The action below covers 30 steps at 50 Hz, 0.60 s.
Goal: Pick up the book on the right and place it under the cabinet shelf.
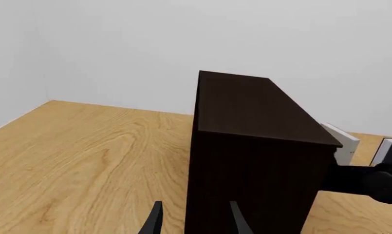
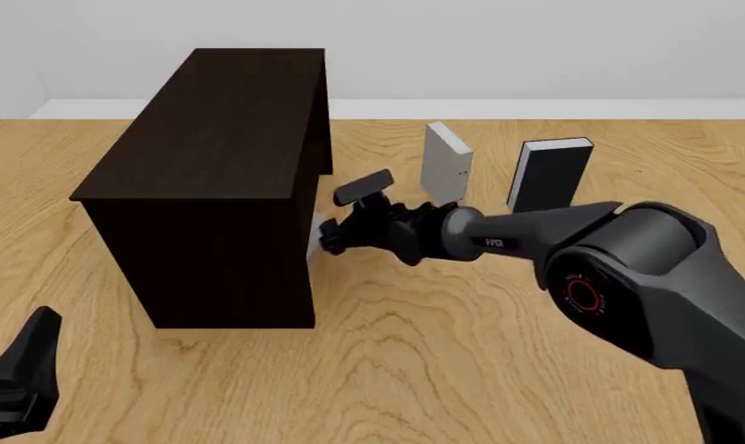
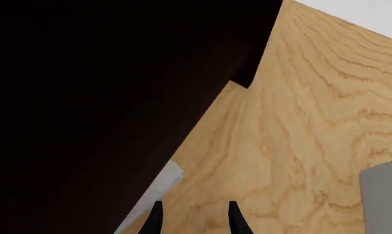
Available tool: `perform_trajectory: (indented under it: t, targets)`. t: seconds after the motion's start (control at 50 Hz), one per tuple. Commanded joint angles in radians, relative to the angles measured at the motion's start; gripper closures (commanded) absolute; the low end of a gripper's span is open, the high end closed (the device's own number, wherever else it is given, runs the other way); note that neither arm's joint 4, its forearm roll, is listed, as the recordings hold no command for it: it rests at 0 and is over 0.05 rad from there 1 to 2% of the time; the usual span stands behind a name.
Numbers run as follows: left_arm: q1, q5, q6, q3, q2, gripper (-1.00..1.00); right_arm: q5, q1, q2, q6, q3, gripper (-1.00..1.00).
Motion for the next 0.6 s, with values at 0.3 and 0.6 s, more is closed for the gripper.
perform_trajectory:
  t: [0.3, 0.6]
  targets:
    - [-0.004, 0.010, 0.020, -0.001, -0.007, -1.00, -0.185, -0.070, -0.230, 0.017, 0.361, -1.00]
    - [-0.006, 0.014, 0.031, -0.003, -0.008, -1.00, -0.327, -0.129, -0.544, 0.054, 0.734, -1.00]
